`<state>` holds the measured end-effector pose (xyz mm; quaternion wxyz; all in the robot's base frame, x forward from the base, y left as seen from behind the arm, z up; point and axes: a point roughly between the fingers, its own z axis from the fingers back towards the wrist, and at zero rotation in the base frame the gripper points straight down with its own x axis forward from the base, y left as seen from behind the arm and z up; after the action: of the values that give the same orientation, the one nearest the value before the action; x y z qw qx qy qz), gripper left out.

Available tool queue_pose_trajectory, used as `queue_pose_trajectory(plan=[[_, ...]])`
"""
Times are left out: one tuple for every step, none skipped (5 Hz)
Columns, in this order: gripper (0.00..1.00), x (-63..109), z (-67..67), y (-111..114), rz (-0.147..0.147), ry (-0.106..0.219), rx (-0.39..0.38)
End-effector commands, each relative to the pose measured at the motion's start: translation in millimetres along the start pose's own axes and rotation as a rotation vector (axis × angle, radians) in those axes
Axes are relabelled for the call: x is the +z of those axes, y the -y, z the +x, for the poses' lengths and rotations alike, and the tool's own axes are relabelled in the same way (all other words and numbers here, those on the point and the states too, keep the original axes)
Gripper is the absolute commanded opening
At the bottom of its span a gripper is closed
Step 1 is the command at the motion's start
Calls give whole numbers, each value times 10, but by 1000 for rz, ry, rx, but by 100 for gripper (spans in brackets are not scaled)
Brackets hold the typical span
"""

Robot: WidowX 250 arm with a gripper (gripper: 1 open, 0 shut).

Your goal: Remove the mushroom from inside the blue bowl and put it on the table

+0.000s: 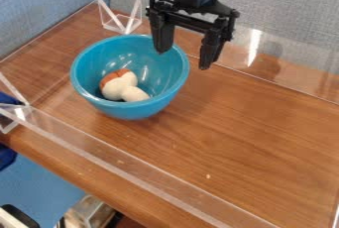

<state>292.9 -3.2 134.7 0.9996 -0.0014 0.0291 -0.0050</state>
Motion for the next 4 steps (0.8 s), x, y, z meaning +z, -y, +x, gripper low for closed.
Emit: queue_pose_trajectory(plan=[[100, -50, -14, -60, 2, -13, 11], [100, -99, -65, -333, 7, -23, 63], [100, -141, -134, -621, 23, -19, 101], [100, -188, -171, -863, 31, -13, 124]])
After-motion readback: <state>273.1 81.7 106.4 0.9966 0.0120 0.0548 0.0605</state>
